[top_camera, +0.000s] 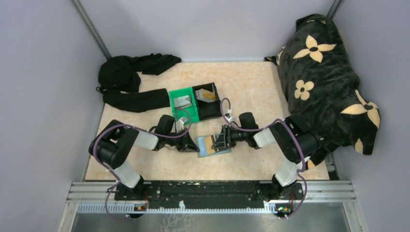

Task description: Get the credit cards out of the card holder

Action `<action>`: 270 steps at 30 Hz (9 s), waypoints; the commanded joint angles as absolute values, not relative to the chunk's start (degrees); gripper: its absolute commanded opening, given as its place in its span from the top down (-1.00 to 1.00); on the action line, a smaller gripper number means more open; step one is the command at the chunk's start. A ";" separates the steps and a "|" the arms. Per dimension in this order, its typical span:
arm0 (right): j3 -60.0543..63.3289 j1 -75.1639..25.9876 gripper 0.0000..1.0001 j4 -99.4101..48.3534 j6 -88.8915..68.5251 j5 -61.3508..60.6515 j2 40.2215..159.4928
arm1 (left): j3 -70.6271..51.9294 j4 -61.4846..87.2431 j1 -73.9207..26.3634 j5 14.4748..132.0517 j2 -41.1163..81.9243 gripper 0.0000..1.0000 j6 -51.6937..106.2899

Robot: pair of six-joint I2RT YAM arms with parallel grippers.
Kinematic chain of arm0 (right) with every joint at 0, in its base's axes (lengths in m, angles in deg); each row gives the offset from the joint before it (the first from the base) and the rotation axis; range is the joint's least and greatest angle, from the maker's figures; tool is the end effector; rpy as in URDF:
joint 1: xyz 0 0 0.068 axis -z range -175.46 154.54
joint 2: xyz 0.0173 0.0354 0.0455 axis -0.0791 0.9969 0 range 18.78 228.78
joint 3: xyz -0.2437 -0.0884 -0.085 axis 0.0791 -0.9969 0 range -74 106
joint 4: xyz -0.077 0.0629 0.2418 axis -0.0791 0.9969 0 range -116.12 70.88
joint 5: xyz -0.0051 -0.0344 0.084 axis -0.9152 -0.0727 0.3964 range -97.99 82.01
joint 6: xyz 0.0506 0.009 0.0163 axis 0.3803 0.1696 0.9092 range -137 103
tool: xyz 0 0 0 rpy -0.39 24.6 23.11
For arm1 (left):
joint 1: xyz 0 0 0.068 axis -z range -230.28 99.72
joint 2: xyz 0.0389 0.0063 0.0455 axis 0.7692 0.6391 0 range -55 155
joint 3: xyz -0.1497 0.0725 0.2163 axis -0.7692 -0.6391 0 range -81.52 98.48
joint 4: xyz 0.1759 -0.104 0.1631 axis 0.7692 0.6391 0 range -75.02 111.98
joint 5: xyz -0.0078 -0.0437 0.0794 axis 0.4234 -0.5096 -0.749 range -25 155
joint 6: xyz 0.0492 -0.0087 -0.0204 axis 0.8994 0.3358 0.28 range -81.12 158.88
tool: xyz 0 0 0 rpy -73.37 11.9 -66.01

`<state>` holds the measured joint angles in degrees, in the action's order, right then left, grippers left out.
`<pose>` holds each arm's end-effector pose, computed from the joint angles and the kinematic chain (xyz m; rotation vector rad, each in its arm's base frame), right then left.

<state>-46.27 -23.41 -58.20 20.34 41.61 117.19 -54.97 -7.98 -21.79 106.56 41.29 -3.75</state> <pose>0.2277 0.1515 0.1027 -0.3323 2.4153 1.5439 0.2164 -0.1443 0.0935 0.0675 2.6155 -1.3947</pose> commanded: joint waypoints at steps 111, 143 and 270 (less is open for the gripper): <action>-47.44 -16.36 1.00 -26.92 16.77 46.47 74.81 | -48.48 -30.79 -11.61 117.59 33.15 -0.08 -0.24; -38.24 -7.67 0.61 -23.56 13.36 39.29 79.11 | -31.08 7.29 -32.13 80.00 18.19 1.00 -0.50; -42.87 -24.94 0.37 -24.25 12.14 14.10 96.52 | -47.84 -2.02 -7.65 80.11 34.12 1.00 2.09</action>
